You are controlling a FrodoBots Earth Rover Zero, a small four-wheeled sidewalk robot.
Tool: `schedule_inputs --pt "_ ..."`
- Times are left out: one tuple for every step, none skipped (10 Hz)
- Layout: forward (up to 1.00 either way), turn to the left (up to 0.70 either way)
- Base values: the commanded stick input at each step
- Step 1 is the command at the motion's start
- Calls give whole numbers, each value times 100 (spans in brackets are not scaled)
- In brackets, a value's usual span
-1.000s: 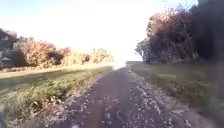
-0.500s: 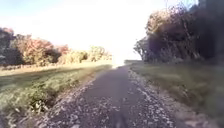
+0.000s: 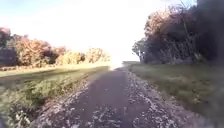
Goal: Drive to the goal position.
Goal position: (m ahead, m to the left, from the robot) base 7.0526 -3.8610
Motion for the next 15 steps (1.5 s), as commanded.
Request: schedule_inputs --pt "70 -14" --pt "70 -14" --pt "70 -14" --pt "70 -14" --pt "70 -11" --pt "70 -8" --pt "70 0" --pt "70 0" --pt "70 0" --pt "70 0" --pt "70 0" --pt "70 0" --pt "70 0" --pt "70 0" --pt "70 0"
